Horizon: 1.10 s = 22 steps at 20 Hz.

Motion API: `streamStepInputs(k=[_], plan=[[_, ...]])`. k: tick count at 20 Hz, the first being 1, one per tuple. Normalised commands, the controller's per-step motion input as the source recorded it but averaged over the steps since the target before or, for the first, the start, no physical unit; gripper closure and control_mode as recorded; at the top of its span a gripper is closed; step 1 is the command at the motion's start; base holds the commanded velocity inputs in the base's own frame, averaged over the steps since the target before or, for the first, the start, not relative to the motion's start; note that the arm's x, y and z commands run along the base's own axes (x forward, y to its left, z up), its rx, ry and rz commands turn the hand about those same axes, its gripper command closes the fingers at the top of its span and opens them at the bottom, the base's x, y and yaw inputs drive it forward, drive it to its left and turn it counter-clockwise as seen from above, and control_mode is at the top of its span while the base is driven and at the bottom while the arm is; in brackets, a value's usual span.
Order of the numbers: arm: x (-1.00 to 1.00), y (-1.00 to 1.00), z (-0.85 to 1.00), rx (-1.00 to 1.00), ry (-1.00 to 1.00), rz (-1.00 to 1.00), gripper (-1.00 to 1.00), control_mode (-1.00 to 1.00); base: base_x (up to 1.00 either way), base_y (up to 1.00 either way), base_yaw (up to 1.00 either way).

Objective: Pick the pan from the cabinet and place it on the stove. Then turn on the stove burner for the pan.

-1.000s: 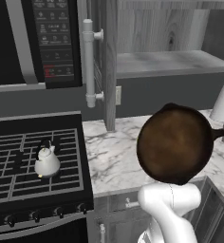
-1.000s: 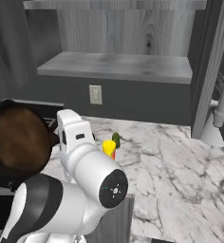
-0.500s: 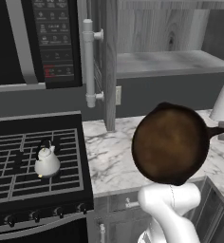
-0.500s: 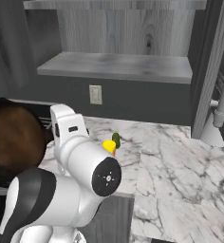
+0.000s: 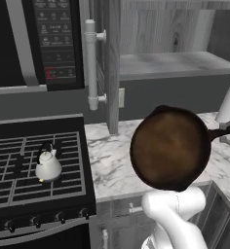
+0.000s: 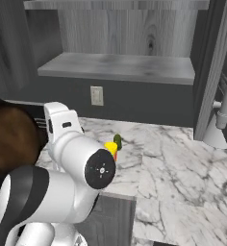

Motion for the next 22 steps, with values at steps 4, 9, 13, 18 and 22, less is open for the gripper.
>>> streamStepInputs(k=[4,9,13,18,22], plan=[[-0.13,0.23,-0.02,0.0,0.0,0.0,1.0,-1.0,0.0,0.0,0.0],[-0.17,0.23,0.0,0.0,0.0,0.0,1.0,-1.0,0.0,0.0,0.0],[-0.22,0.26,0.0,0.0,0.0,0.0,1.0,-1.0,0.0,0.0,0.0],[-0.09,0.44,-0.04,0.0,0.0,0.0,1.0,-1.0,0.0,0.0,0.0],[0.0,0.69,-0.07,0.0,0.02,-0.03,1.0,-1.0,0.0,0.0,0.0]])
